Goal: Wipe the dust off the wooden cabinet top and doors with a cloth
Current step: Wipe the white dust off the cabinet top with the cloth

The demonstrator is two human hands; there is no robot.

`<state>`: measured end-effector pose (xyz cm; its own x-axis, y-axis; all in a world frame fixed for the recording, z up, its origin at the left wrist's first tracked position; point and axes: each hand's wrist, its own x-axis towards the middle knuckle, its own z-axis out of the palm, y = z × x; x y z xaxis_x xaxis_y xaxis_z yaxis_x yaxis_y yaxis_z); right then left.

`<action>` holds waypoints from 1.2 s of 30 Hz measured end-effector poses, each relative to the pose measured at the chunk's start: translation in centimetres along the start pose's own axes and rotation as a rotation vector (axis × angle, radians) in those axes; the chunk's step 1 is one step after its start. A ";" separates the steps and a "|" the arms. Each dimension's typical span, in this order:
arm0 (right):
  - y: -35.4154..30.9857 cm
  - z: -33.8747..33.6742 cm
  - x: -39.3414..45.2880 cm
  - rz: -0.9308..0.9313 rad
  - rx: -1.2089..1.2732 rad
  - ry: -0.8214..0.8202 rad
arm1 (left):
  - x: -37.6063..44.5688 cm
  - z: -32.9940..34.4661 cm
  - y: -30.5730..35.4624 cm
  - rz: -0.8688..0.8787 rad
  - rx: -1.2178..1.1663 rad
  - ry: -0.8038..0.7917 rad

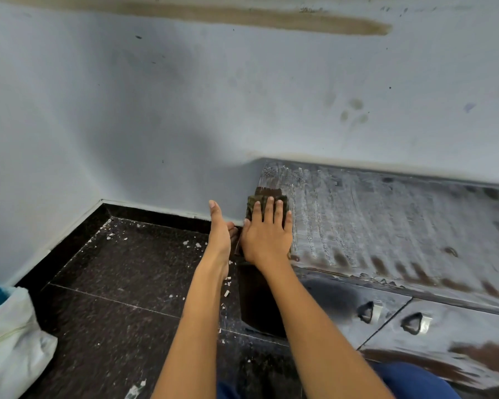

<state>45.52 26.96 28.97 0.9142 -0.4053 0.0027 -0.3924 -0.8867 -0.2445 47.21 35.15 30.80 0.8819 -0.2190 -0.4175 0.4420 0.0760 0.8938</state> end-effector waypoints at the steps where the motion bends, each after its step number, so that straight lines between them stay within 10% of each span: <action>1: 0.0 0.4 -1.7 0.004 0.001 0.029 | 0.0 -0.1 0.1 -0.005 0.000 -0.004; 16: 0.6 -0.9 7.1 -0.025 -0.014 -0.047 | 1.2 1.7 1.5 -0.017 0.151 -0.085; 26: 0.0 1.4 -4.6 0.054 0.010 0.088 | 2.2 1.5 1.2 -0.055 0.197 -0.067; 36: 0.4 -1.0 6.2 -0.029 -0.009 -0.066 | 3.0 1.5 0.3 0.067 0.238 -0.093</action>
<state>50.96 23.82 29.88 0.9298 -0.3641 -0.0539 -0.3662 -0.9000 -0.2364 49.69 33.04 30.08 0.8840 -0.3103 -0.3495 0.3228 -0.1356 0.9367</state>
